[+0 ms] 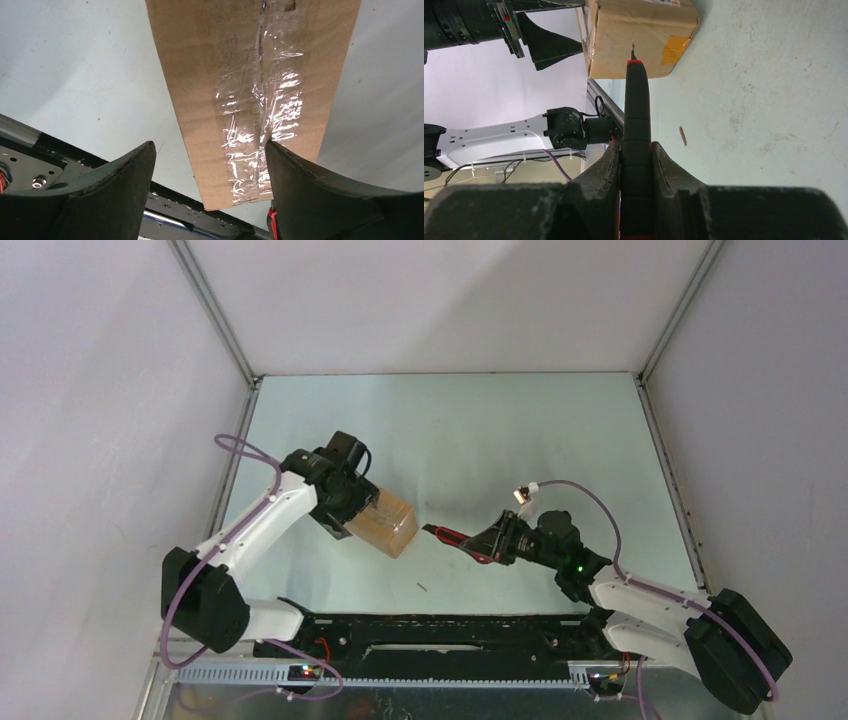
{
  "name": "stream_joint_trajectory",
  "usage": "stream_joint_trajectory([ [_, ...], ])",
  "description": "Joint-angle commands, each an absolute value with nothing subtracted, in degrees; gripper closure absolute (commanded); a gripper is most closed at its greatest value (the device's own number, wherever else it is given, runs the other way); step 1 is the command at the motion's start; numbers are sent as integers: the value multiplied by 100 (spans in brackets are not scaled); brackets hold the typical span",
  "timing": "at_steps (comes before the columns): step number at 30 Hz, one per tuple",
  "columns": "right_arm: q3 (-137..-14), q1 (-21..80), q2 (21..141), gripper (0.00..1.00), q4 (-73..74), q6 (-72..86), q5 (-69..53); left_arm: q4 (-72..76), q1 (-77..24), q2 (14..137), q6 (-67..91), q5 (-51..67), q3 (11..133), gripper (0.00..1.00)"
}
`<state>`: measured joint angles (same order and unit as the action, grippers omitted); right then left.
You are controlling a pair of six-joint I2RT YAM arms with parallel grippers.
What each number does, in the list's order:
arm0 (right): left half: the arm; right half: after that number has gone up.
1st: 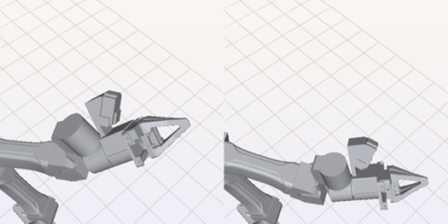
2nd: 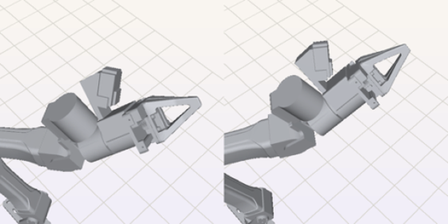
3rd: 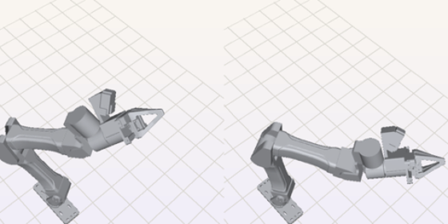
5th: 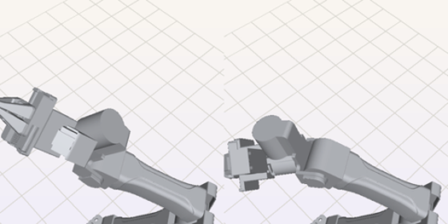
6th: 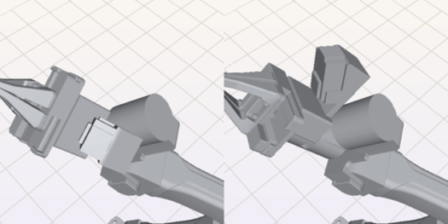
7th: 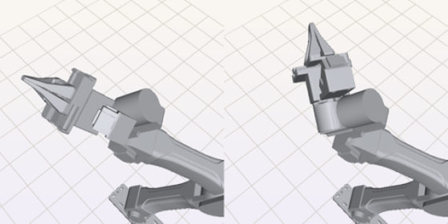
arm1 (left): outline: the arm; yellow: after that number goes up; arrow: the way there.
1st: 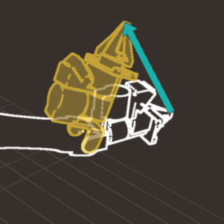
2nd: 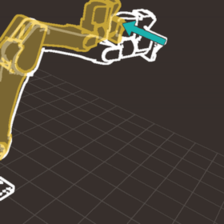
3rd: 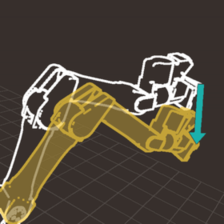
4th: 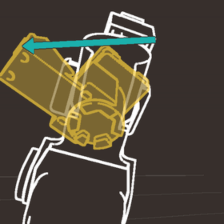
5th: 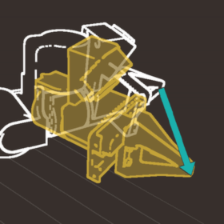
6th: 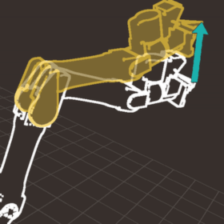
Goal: Unpack the express box
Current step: Cut the express box at the center of the board.
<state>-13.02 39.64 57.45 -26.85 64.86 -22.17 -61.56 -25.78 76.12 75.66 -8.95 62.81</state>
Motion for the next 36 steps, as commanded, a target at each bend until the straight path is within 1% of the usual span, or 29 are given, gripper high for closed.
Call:
stream_joint_trajectory([
  [1, -1487, 4058, 5806, 100, -3120, 6411, -2109, -6369, -2566, 7388, 7723, -1180, 6341, 14],
  [3, -1513, 4089, 5833, 100, -3153, 6420, -2109, -6325, -2566, 7407, 7738, -1102, 6291, 8],
  [5, -1538, 4112, 5829, 100, -3172, 6427, -2082, -6311, -2566, 7492, 7716, -985, 6284, 8],
  [14, -1606, 4131, 5816, 100, -3277, 6435, -2072, -6279, -2621, 7576, 7783, -808, 6200, 29],
  [18, -1629, 4140, 5836, 100, -3367, 6434, -2084, -6156, -2649, 7626, 7799, -702, 6010, 35],
  [20, -1645, 4140, 5832, 100, -3389, 6427, -2104, -6047, -2673, 7651, 7817, -625, 5920, 37],
  [24, -1659, 4134, 5801, 100, -3375, 6381, -2092, -6063, -2740, 7783, 7780, -597, 5936, 38],
  [30, -1706, 4155, 5932, 100, -3568, 6403, -2165, -6362, -2769, 7782, 7680, -664, 6074, 30],
  [32, -1716, 4193, 6018, 100, -3648, 6414, -2169, -6396, -2781, 7786, 7661, -628, 6065, 31],
  [35, -1712, 4228, 6094, 100, -3735, 6451, -2135, -6456, -2833, 7828, 7663, -619, 6091, 44],
  [36, -1714, 4228, 6099, 100, -3735, 6449, -2116, -6452, -2849, 7837, 7664, -597, 6091, 51],
])
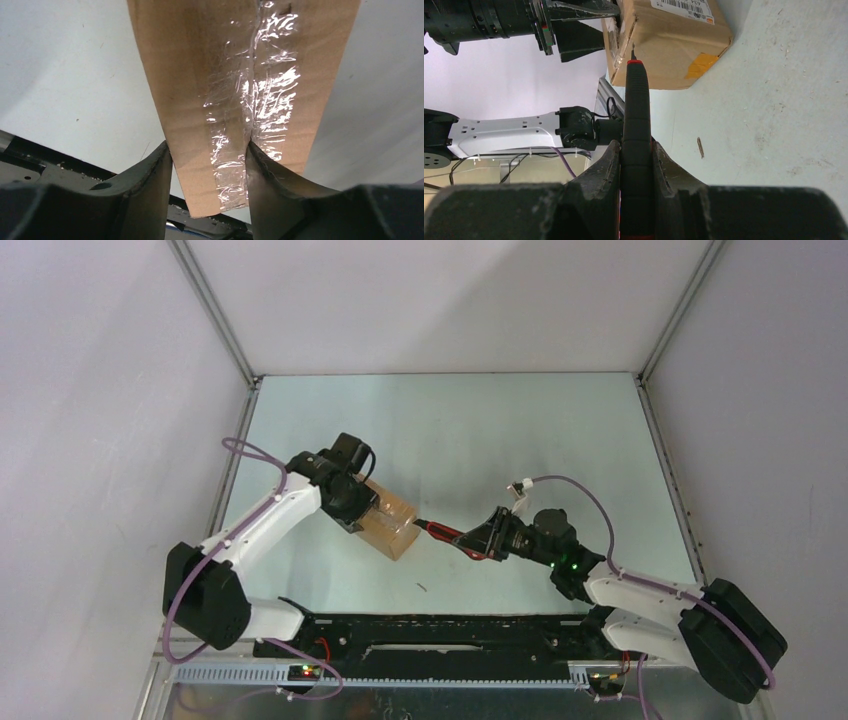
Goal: Unpack the express box
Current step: Cut the express box at the center of the board.
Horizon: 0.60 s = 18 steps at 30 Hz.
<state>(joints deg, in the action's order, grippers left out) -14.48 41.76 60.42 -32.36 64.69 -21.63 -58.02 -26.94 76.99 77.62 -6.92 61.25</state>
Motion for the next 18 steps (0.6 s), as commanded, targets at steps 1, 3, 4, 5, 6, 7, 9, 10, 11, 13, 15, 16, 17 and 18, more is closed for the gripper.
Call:
stream_joint_trajectory([
  [1, -1714, 4221, 6100, 100, -3740, 6445, -2104, -6447, -2862, 7840, 7676, -579, 6079, 56],
  [3, -1695, 4219, 6073, 100, -3801, 6473, -2104, -6377, -2874, 7820, 7690, -536, 6065, 63],
  [4, -1685, 4219, 6053, 100, -3797, 6479, -2094, -6358, -2882, 7815, 7688, -520, 6069, 66],
  [5, -1680, 4217, 6025, 100, -3786, 6478, -2073, -6351, -2883, 7807, 7686, -512, 6091, 68],
  [6, -1672, 4207, 5988, 100, -3731, 6479, -2040, -6338, -2883, 7801, 7670, -496, 6111, 71],
  [7, -1659, 4198, 5949, 100, -3716, 6473, -2010, -6346, -2883, 7792, 7657, -493, 6135, 73],
  [9, -1644, 4169, 5933, 100, -3740, 6504, -2012, -6308, -2883, 7775, 7626, -457, 6161, 75],
  [10, -1626, 4154, 5937, 100, -3773, 6524, -2008, -6289, -2883, 7764, 7614, -431, 6169, 76],
  [11, -1606, 4144, 5960, 100, -3849, 6553, -2011, -6213, -2883, 7749, 7568, -366, 6168, 77],
  [13, -1551, 4094, 6025, 100, -4050, 6657, -2033, -6139, -2889, 7715, 7535, -289, 6148, 78],
  [15, -1518, 4047, 6125, 100, -4281, 6769, -2103, -6041, -2892, 7676, 7490, -194, 6119, 81],
  [16, -1503, 4036, 6183, 100, -4413, 6825, -2131, -6014, -2892, 7659, 7485, -159, 6091, 83],
  [17, -1507, 4039, 6229, 100, -4462, 6863, -2135, -5972, -2892, 7647, 7477, -121, 6071, 84],
  [18, -1513, 4030, 6257, 100, -4464, 6892, -2143, -5905, -2892, 7620, 7457, -63, 6039, 86],
])
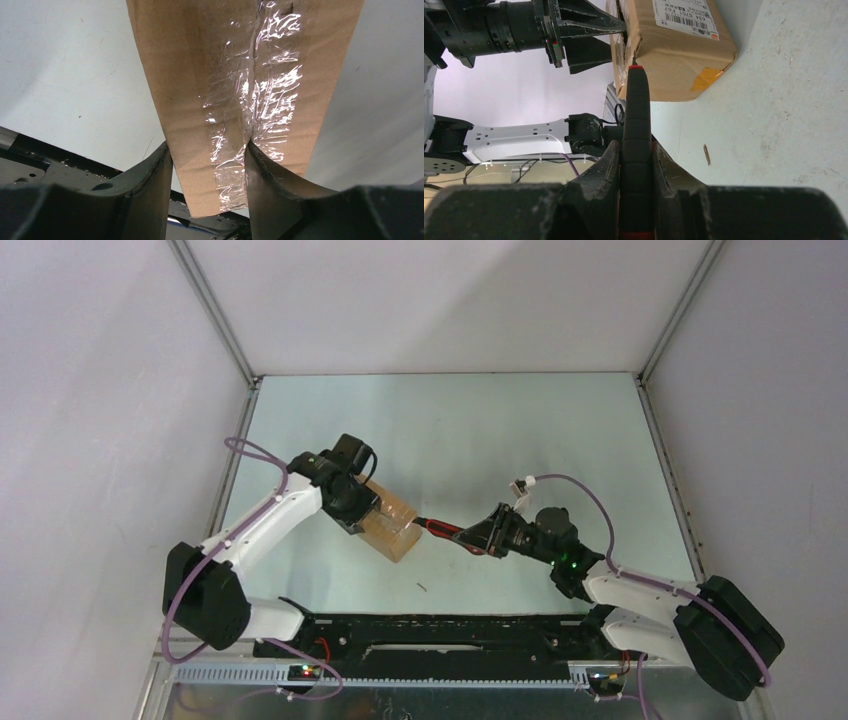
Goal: Unpack the express box
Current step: Cut the express box at the center of the board.
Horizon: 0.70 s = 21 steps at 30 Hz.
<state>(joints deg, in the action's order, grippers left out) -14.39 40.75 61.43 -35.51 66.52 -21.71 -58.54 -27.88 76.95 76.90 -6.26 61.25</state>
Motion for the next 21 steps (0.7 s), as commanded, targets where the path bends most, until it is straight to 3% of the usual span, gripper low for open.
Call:
stream_joint_trajectory([
  [1, -1491, 4022, 6280, 100, -4530, 6916, -2140, -5853, -2891, 7599, 7435, -46, 6016, 87],
  [7, -1364, 3994, 6311, 100, -4826, 7151, -2040, -5560, -2885, 7465, 7440, 332, 5881, 100],
  [21, -1034, 3915, 6232, 100, -5647, 7697, -1701, -5014, -2830, 7136, 7699, 869, 5567, 100],
])
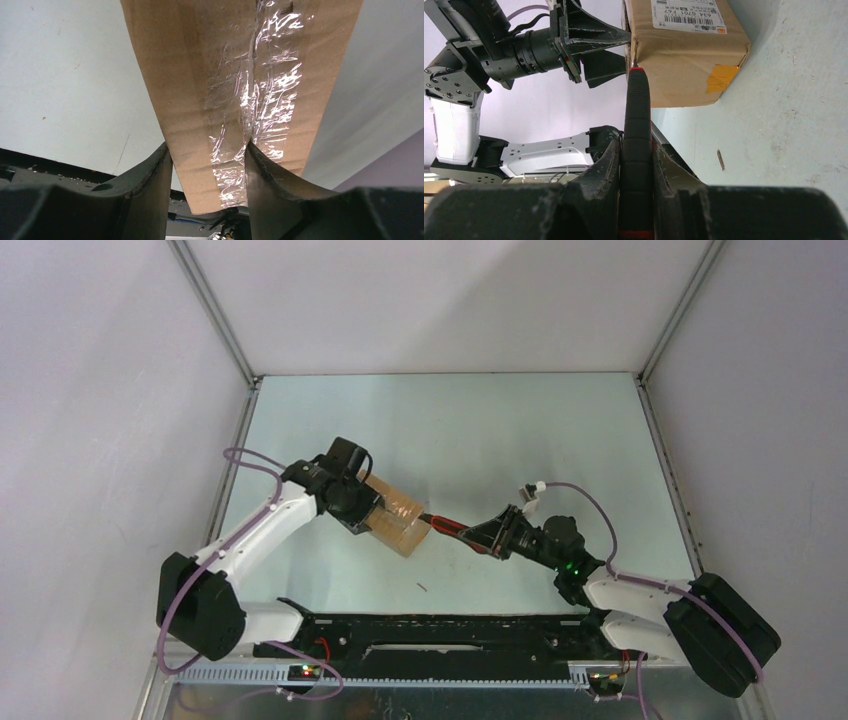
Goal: Unpack the express box
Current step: Cut the express box at the center of the board.
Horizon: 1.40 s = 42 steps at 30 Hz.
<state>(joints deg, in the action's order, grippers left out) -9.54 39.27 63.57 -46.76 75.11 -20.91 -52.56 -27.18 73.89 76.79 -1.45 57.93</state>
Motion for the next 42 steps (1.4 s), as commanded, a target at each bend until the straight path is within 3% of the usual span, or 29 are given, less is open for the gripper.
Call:
stream_joint_trajectory([
  [1, -1047, 3918, 6230, 100, -5648, 7693, -1701, -5006, -2830, 7133, 7707, 890, 5564, 100],
  [12, -1623, 4262, 6806, 100, -5497, 7336, -2613, -4826, -2830, 7177, 7882, 873, 5704, 100],
  [22, -1928, 4432, 7562, 100, -6228, 7555, -3261, -4883, -2830, 7378, 7752, 901, 5910, 100],
  [42, -2385, 4151, 7898, 100, -5550, 7072, -4333, -5603, -2544, 7897, 6262, 849, 6209, 100],
])
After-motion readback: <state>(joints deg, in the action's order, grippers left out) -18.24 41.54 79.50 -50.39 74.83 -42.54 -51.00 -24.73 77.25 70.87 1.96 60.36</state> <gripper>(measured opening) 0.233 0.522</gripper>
